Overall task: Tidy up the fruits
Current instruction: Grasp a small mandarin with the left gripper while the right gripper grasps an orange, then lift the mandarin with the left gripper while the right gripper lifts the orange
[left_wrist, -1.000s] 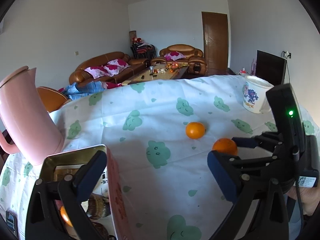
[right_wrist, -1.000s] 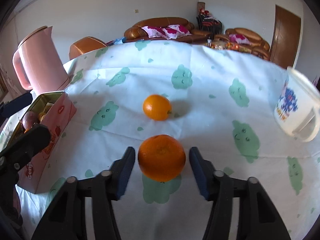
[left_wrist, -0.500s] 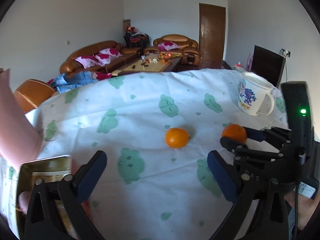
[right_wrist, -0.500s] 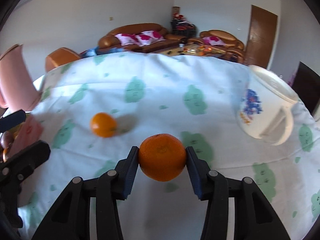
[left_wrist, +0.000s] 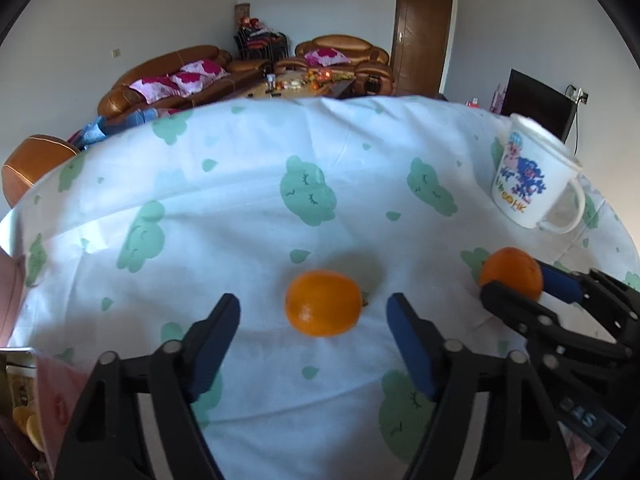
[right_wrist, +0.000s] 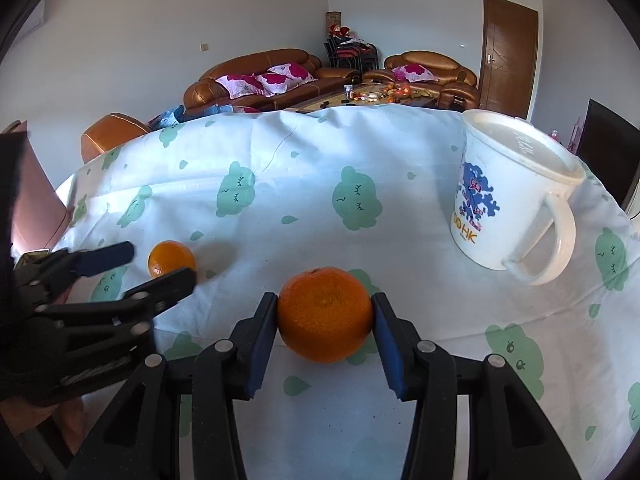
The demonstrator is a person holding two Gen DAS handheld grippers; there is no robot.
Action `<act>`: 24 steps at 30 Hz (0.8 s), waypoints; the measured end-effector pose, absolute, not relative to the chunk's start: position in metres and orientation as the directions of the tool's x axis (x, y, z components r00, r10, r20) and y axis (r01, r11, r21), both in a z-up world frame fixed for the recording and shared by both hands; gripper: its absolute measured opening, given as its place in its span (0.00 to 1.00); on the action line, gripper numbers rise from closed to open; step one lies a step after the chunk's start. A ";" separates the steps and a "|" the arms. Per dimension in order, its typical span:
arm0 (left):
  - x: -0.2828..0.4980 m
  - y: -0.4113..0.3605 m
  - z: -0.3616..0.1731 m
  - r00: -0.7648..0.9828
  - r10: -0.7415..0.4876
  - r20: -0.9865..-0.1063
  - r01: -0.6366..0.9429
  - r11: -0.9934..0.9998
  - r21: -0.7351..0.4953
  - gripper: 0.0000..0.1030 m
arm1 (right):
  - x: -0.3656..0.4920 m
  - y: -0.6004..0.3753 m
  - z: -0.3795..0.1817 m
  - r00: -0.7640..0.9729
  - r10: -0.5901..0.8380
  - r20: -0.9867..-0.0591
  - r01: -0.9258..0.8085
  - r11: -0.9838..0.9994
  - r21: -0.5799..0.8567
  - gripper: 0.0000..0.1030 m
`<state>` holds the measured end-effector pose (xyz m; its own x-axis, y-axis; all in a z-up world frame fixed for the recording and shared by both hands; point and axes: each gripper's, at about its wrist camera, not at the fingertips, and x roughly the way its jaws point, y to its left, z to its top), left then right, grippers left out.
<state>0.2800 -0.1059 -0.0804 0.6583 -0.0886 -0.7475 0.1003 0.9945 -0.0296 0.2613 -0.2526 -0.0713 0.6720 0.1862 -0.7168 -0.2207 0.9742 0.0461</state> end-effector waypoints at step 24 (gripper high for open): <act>0.263 -0.105 -0.072 0.693 -0.154 -0.705 0.149 0.986 -0.070 0.44 | 0.254 -0.252 -0.066 0.687 0.244 -0.684 -0.269 0.960 0.073 0.47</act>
